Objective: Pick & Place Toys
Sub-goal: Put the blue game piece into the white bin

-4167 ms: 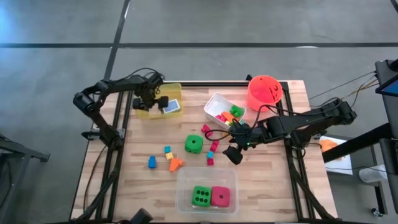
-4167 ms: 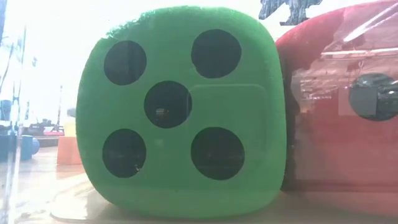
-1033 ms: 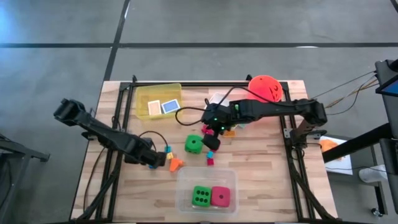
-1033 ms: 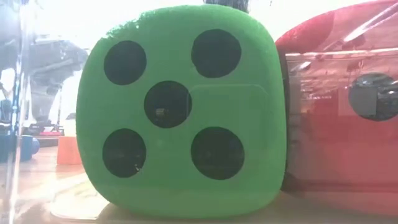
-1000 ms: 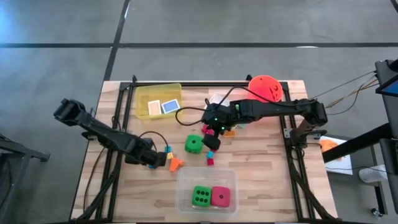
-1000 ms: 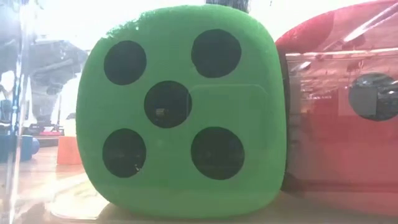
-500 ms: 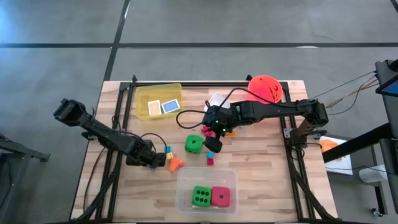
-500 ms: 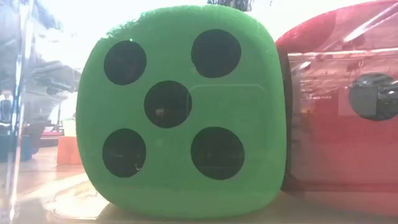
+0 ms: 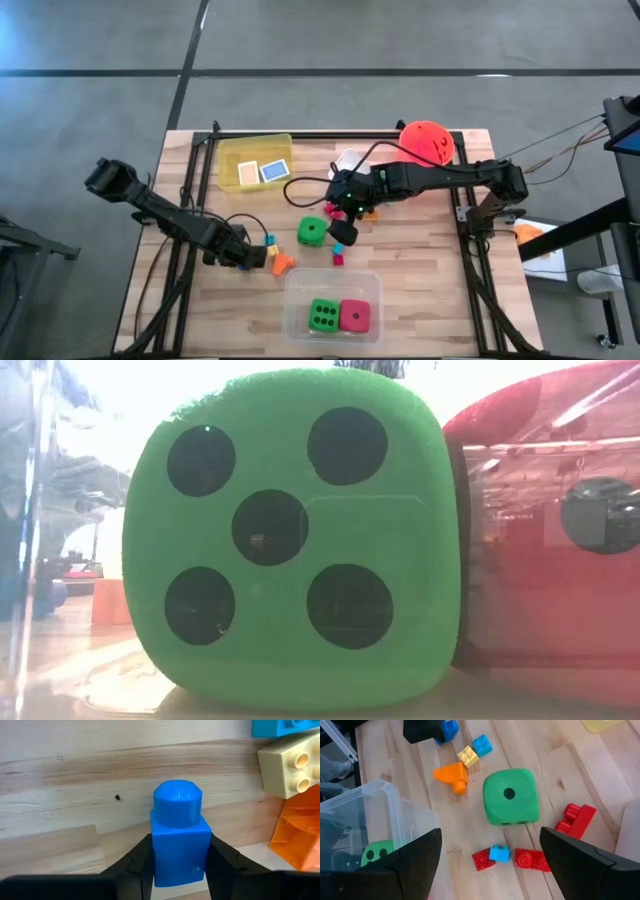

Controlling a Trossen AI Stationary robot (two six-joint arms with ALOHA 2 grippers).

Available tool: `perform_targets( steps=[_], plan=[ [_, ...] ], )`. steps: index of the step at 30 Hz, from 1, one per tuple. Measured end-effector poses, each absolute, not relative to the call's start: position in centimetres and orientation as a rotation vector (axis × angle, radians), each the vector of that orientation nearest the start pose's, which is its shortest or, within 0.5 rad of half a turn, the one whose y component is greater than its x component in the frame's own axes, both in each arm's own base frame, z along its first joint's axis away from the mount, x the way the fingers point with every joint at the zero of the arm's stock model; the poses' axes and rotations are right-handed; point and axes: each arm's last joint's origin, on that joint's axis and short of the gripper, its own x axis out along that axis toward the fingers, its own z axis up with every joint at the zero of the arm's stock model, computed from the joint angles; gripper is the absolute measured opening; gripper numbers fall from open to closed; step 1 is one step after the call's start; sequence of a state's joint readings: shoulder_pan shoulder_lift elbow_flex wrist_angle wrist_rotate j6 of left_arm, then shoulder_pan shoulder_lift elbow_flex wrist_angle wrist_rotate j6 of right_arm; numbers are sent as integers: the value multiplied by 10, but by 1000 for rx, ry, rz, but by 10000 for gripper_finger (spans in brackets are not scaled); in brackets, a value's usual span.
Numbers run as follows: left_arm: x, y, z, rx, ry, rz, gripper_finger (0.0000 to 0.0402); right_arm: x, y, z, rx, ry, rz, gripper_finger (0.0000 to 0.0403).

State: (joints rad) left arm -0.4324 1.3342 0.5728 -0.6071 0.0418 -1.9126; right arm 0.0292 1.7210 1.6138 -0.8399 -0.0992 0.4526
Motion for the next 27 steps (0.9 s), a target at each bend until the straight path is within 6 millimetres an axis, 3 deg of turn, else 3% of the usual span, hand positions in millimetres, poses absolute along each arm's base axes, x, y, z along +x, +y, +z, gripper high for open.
perform_targets(
  steps=[6,12,17,23,27],
  plan=[
    [180,-83,145,-1302,1147,943,120,362,18,324,441,949,-78,329],
    [191,-84,175,-1345,953,800,120,354,25,339,370,893,-13,329],
    [199,-84,217,-1365,735,627,120,351,37,357,295,770,72,329],
    [205,-83,272,-1243,467,313,120,357,41,373,253,601,128,329],
    [210,-83,302,-1094,282,141,120,363,33,382,372,500,101,329]
  ],
)
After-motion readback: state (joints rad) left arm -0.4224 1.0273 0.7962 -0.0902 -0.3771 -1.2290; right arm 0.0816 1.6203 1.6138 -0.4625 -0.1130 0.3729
